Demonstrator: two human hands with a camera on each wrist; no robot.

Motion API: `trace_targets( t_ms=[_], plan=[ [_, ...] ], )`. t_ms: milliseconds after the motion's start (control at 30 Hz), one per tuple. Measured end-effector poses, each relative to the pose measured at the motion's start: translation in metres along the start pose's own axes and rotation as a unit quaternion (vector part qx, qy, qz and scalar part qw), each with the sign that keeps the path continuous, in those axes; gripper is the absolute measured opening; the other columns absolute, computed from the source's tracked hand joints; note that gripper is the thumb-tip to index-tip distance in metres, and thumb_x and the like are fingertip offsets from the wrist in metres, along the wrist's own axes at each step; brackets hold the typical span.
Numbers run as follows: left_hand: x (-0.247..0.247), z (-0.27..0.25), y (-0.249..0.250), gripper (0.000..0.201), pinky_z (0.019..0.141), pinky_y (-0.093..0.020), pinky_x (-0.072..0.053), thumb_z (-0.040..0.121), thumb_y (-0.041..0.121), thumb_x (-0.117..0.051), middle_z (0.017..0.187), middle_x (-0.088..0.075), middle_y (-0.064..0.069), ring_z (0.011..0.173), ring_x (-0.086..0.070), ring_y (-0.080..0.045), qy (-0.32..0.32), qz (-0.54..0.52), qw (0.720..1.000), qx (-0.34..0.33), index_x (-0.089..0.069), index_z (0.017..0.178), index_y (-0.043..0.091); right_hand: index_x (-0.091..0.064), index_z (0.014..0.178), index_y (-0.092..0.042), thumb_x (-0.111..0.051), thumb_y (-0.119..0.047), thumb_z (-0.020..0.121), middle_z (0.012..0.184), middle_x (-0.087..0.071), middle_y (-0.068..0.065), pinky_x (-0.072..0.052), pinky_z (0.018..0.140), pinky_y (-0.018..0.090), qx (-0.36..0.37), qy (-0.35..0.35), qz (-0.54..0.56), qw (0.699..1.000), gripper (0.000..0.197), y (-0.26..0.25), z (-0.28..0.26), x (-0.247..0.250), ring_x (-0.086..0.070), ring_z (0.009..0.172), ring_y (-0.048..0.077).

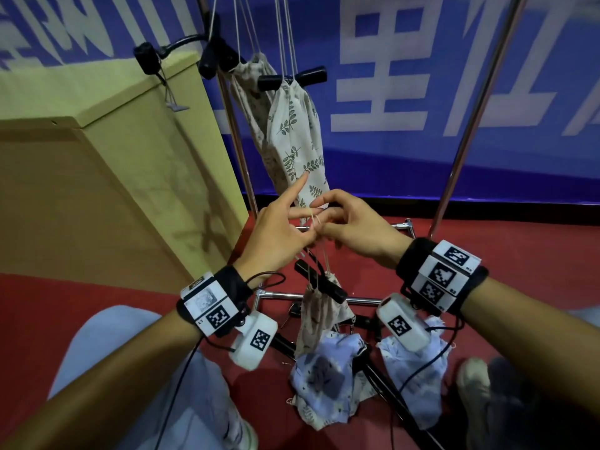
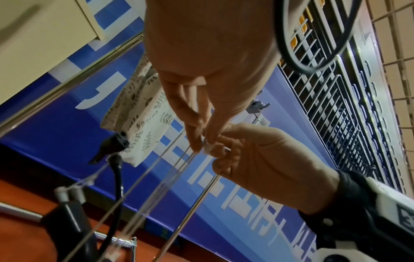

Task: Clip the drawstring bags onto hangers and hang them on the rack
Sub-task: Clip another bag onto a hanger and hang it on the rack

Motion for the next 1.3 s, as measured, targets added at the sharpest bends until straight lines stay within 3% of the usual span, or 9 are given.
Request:
trace_targets(
  t_ms=[200,333,500,600,733,867,1000,1133,1300],
  plan=[
    [0.007,0.01,0.006,0.052,0.068,-0.035,-0.055,0.067,0.044,-0.077,0.073,-0.059,0.012,0.061,-0.052,0.0,0.104,0.138,0.984,-0.041,-0.061,0.117,0.037,-0.059,0.115,-0.004,-0.065,-0.003,0.095,0.084,-0.061,0.012,-0.042,0.052,0.017,0.011,0.029,0.07,0.997,0.021,-0.005,0.002,0.009,-0.058,0.064,0.01],
    [-0.001,0.024,0.01,0.03,0.073,-0.037,-0.052,0.073,0.06,-0.065,0.089,-0.06,0.006,0.076,-0.059,-0.008,0.004,0.105,0.994,-0.034,-0.072,0.093,0.039,-0.059,0.114,-0.005,-0.063,0.0,0.094,0.078,-0.057,0.013,-0.043,0.054,0.017,0.049,0.034,0.098,0.993,0.02,-0.022,0.004,0.017,-0.055,0.058,0.008],
    [-0.016,0.037,0.014,0.024,0.079,-0.03,-0.051,0.094,0.02,-0.069,0.096,-0.073,-0.007,0.086,-0.065,-0.007,-0.132,-0.074,0.988,-0.041,-0.065,0.099,-0.003,-0.064,0.106,-0.012,-0.066,-0.007,0.085,0.071,-0.052,0.011,-0.038,0.056,0.027,0.05,0.053,0.12,0.99,0.022,-0.031,0.003,0.032,-0.046,0.065,0.022],
    [-0.029,0.039,0.014,0.008,0.09,-0.033,-0.05,0.097,0.005,-0.062,0.102,-0.067,-0.021,0.098,-0.064,-0.024,-0.168,-0.137,0.976,-0.033,-0.056,0.092,0.007,-0.062,0.108,-0.01,-0.061,-0.003,0.087,0.057,-0.051,-0.001,-0.04,0.061,0.033,0.051,0.058,0.129,0.989,0.022,-0.031,-0.002,0.043,-0.045,0.063,0.022],
    [-0.046,0.038,0.017,0.01,0.089,-0.036,-0.048,0.101,0.015,-0.056,0.093,-0.063,-0.01,0.091,-0.06,-0.02,-0.16,-0.133,0.977,-0.052,-0.057,0.091,0.012,-0.062,0.109,-0.01,-0.056,0.004,0.091,0.069,-0.062,0.006,-0.035,0.053,0.025,0.043,0.069,0.115,0.99,0.023,-0.027,-0.017,0.059,-0.046,0.053,0.011],
    [-0.053,0.039,0.02,0.011,0.082,-0.037,-0.045,0.099,0.02,-0.051,0.084,-0.06,-0.005,0.083,-0.056,-0.022,-0.118,-0.152,0.98,-0.04,-0.055,0.091,0.013,-0.06,0.108,-0.007,-0.061,-0.003,0.094,0.067,-0.049,0.007,-0.031,0.051,0.024,0.034,0.055,-0.01,0.998,0.014,-0.009,-0.028,0.083,-0.037,0.055,0.011],
    [-0.051,0.038,0.028,0.017,0.066,-0.033,-0.051,0.106,0.008,-0.044,0.064,-0.045,-0.001,0.052,-0.047,-0.02,-0.119,-0.233,0.965,-0.01,-0.047,0.089,0.012,-0.068,0.093,-0.009,-0.061,-0.019,0.1,0.058,-0.054,-0.016,-0.034,0.052,0.016,0.014,-0.06,-0.245,0.968,0.014,0.019,-0.044,0.095,-0.041,0.051,-0.001],
    [-0.046,0.04,0.029,0.018,0.046,-0.023,-0.031,0.106,0.009,-0.045,0.062,-0.029,-0.003,0.045,-0.024,-0.01,-0.156,-0.194,0.968,0.015,-0.044,0.088,0.01,-0.072,0.09,-0.012,-0.056,-0.024,0.103,0.061,-0.05,-0.014,-0.032,0.054,0.015,0.05,0.032,-0.207,0.977,0.023,0.023,-0.051,0.111,-0.038,0.055,0.003],
    [-0.032,0.057,0.022,0.027,0.057,-0.03,-0.034,0.1,0.029,-0.059,0.062,-0.05,-0.007,0.055,-0.04,-0.024,-0.158,0.09,0.98,-0.075,-0.055,0.085,0.008,-0.073,0.098,-0.001,-0.055,-0.014,0.103,0.07,-0.063,0.009,-0.047,0.071,0.017,0.119,0.123,-0.099,0.98,0.022,0.002,-0.043,0.114,-0.056,0.067,0.011]
  ],
)
Point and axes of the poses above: each hand's wrist, its own z-axis towards the middle knuckle, its own x-axis out of the back of the hand, y = z × x, the point moved 3 cm from there along z, towards the middle knuckle
